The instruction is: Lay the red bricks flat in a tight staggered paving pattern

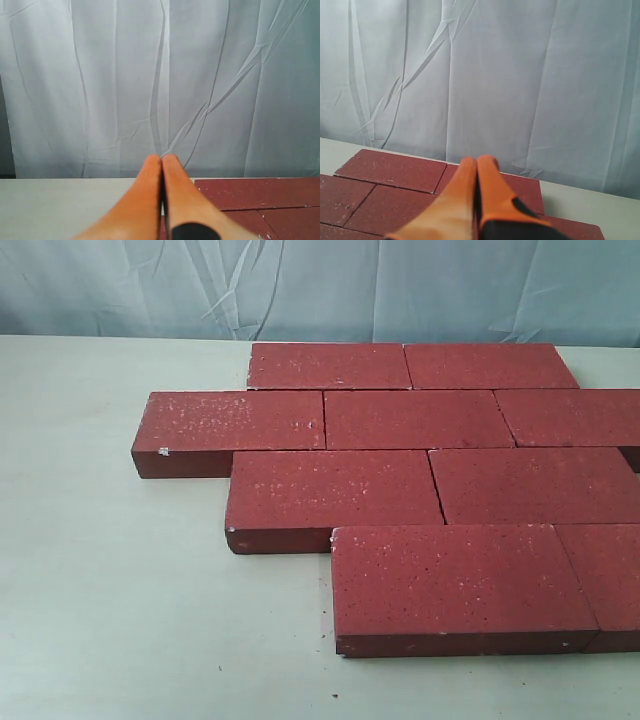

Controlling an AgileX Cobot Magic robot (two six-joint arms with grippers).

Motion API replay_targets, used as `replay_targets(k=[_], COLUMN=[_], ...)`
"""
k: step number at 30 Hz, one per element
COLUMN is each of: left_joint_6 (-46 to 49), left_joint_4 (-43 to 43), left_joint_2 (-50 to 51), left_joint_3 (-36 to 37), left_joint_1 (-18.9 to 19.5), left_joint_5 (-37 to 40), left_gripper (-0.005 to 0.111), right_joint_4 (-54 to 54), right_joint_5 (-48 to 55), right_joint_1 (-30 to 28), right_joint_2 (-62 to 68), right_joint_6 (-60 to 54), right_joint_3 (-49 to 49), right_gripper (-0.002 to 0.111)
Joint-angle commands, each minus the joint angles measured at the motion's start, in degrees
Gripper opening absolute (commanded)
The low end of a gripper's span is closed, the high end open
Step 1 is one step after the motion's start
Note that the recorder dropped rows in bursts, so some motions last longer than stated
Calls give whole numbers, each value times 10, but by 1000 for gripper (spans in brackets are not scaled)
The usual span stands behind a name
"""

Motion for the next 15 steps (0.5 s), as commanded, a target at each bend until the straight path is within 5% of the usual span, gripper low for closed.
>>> replay_targets(k=[1,8,15], left_joint_6=[-1,4,-99], left_joint_4=[-2,12,151], left_joint_2=[-3,-7,-59], left_joint_3=[3,3,4], left_joint_1=[-4,-4,8], left_joint_5=[0,7,68], left_gripper=[0,0,0], right_joint_4=[-1,4,4], right_joint_5=[-6,1,1], right_joint_1=[3,3,3], right_joint_2=[-3,-3,-3], right_joint_6=[0,-1,-1], right_joint_3=[2,2,2], right_gripper=[-1,-1,-1])
